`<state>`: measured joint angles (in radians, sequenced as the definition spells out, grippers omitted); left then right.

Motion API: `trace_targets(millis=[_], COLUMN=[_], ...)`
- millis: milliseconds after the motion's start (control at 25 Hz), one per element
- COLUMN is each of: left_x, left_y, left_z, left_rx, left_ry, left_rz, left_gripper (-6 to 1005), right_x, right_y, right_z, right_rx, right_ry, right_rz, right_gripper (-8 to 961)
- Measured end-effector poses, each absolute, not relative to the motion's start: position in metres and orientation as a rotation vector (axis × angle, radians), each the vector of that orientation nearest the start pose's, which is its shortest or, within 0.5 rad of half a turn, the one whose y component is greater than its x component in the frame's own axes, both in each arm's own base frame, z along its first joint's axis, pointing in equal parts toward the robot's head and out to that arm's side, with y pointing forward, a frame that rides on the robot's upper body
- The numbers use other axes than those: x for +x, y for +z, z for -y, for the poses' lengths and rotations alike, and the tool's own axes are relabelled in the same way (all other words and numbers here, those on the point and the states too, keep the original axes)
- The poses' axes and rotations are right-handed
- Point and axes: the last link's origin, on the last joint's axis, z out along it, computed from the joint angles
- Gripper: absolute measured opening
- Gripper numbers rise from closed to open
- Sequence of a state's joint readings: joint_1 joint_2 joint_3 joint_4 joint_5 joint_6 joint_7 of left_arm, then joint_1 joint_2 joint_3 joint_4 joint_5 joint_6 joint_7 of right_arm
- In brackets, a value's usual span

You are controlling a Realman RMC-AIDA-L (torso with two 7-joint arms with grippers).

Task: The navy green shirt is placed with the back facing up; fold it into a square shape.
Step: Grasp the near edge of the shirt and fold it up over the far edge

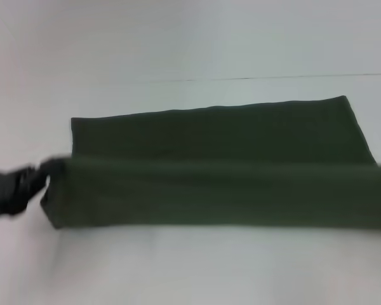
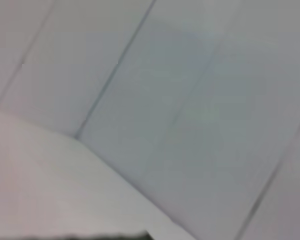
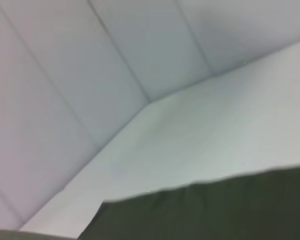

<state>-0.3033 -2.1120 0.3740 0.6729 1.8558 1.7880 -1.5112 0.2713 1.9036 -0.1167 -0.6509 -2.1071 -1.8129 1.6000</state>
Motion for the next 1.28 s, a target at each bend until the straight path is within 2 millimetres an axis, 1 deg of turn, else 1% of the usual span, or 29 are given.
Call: trace_targets(millis=[40, 120, 160, 200, 240, 280, 320, 400, 440, 520, 680, 840, 920, 1120, 1280], left_x=[-0.307, -0.299, -0.296, -0.292, -0.289, -0.286, -0.285, -0.282, -0.282, -0.28, -0.276, -0.274, -0.273, -0.27, -0.269], left_y=[0.047, 0.045, 0.044, 0.041, 0.039, 0.037, 0.035, 0.027, 0.027, 0.021, 0.012, 0.003, 0.0, -0.007, -0.011], left_z=[-0.267, -0.291, -0.299, -0.314, -0.323, -0.333, -0.34, -0.362, -0.362, -0.375, -0.393, -0.404, -0.409, -0.419, -0.423], left_rx=[-2.281, -2.272, -2.273, -2.261, -2.252, -2.238, -2.221, -2.166, -2.166, -2.127, -2.089, -2.051, -2.036, -2.004, -1.991], left_ry=[-1.181, -1.166, -1.161, -1.141, -1.125, -1.105, -1.087, -1.022, -1.022, -0.973, -0.89, -0.818, -0.793, -0.731, -0.704], left_rz=[0.974, 0.965, 0.963, 0.971, 0.974, 0.979, 0.986, 1.009, 1.009, 1.026, 1.037, 1.044, 1.042, 1.041, 1.038], left_gripper=[38, 40, 41, 41, 42, 43, 44, 45, 46, 47, 50, 53, 55, 58, 61], right_x=[0.375, 0.369, 0.366, 0.363, 0.358, 0.358, 0.355, 0.351, 0.349, 0.344, 0.336, 0.33, 0.326, 0.32, 0.318], right_y=[0.133, 0.138, 0.139, 0.139, 0.138, 0.138, 0.136, 0.131, 0.127, 0.119, 0.105, 0.092, 0.085, 0.07, 0.063], right_z=[-0.245, -0.267, -0.278, -0.289, -0.31, -0.31, -0.321, -0.341, -0.351, -0.371, -0.401, -0.423, -0.43, -0.439, -0.442], right_rx=[-2.139, -2.126, -2.12, -2.111, -2.095, -2.095, -2.082, -2.067, -2.057, -2.036, -1.996, -1.958, -1.954, -1.954, -1.948], right_ry=[0.9, 0.89, 0.884, 0.875, 0.856, 0.856, 0.843, 0.811, 0.786, 0.734, 0.657, 0.575, 0.535, 0.484, 0.462], right_rz=[-1.143, -1.119, -1.108, -1.101, -1.087, -1.087, -1.086, -1.086, -1.089, -1.09, -1.079, -1.063, -1.049, -1.024, -1.007], right_gripper=[25, 25, 25, 25, 25, 25, 25, 26, 26, 26, 25, 26, 26, 25, 25])
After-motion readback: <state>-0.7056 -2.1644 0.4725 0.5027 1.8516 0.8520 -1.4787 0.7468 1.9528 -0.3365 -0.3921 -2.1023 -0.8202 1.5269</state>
